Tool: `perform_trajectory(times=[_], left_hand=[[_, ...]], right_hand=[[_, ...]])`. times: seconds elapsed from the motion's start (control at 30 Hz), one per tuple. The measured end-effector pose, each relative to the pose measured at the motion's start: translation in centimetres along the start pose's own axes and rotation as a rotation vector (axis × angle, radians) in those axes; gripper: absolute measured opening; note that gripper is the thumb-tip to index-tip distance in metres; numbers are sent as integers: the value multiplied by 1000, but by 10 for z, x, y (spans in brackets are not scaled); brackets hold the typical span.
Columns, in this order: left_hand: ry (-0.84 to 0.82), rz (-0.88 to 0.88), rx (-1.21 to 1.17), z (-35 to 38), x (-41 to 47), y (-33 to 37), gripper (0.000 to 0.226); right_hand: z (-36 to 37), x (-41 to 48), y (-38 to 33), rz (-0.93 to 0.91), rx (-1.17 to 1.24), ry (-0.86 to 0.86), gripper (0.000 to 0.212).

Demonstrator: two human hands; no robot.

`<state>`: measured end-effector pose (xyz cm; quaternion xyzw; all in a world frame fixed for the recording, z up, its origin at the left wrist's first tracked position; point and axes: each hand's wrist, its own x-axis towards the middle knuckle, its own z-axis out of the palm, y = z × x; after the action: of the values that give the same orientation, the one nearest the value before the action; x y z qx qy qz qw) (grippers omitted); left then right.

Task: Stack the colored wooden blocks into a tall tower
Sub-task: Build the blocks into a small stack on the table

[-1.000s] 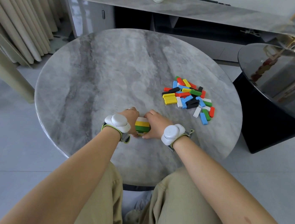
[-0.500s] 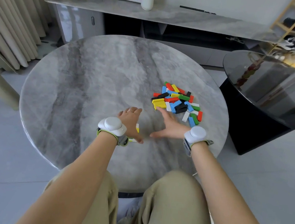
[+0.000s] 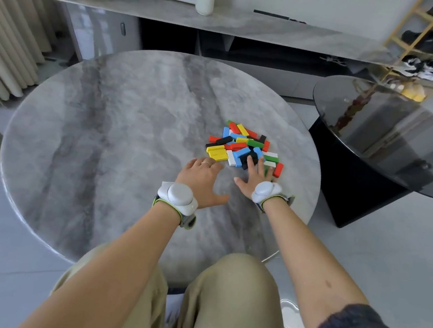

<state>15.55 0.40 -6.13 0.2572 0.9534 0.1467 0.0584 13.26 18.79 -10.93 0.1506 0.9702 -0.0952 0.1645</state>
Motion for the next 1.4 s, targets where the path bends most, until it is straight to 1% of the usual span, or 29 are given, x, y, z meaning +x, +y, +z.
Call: perform_trajectory(times=[0.1, 0.23, 0.33, 0.47, 0.5, 0.57, 0.63, 0.67, 0.7, 0.77, 0.83, 0.9, 1.0, 1.07, 1.17, 1.27, 1.33, 1.4], left_hand=[[-10, -26, -6, 1, 1, 0, 73], [-42, -33, -4, 0, 1, 1, 70], [-84, -43, -8, 2, 2, 3, 66], [-154, -20, -14, 6, 3, 7, 54], [-176, -13, -15, 7, 3, 8, 53], [-215, -2, -25, 11, 4, 12, 53], [-253, 21, -33, 16, 7, 15, 54], [-271, 37, -28, 19, 10, 16, 57], [-293, 51, -17, 23, 13, 17, 61], [-336, 67, 6, 32, 19, 18, 65], [-367, 80, 30, 40, 23, 18, 67], [-336, 77, 75, 46, 26, 18, 64], [-250, -3, 84, 48, 29, 21, 50], [-255, -69, 59, 46, 29, 25, 41], [-267, -98, 31, 45, 31, 27, 39], [-286, -70, 37, 47, 33, 27, 50], [-273, -65, -24, 49, 33, 28, 62], [-268, -28, -73, 49, 33, 29, 67]], right_hand=[[12, -6, -2, -26, 51, 21, 82], [26, -20, 2, -122, -1, 34, 85], [28, -31, 8, -224, -3, -18, 85], [27, -38, 13, -406, 45, -123, 84], [25, -40, 14, -443, 80, -151, 85], [22, -43, 17, -475, 244, -182, 92], [17, -45, 19, -442, 430, -143, 95], [14, -46, 21, -411, 472, -92, 94], [13, -46, 23, -374, 454, -26, 91], [12, -46, 27, -340, 319, 76, 79], [15, -46, 30, -358, 209, 67, 64], [17, -47, 30, -352, 157, 56, 50], [15, -48, 25, -249, 141, 110, 35], [14, -49, 19, -171, 107, 136, 33], [16, -53, 13, -114, 33, 208, 36], [18, -57, 10, -133, -35, 247, 37], [19, -59, 9, -154, -45, 265, 34], [19, -61, 8, -165, -25, 283, 32]])
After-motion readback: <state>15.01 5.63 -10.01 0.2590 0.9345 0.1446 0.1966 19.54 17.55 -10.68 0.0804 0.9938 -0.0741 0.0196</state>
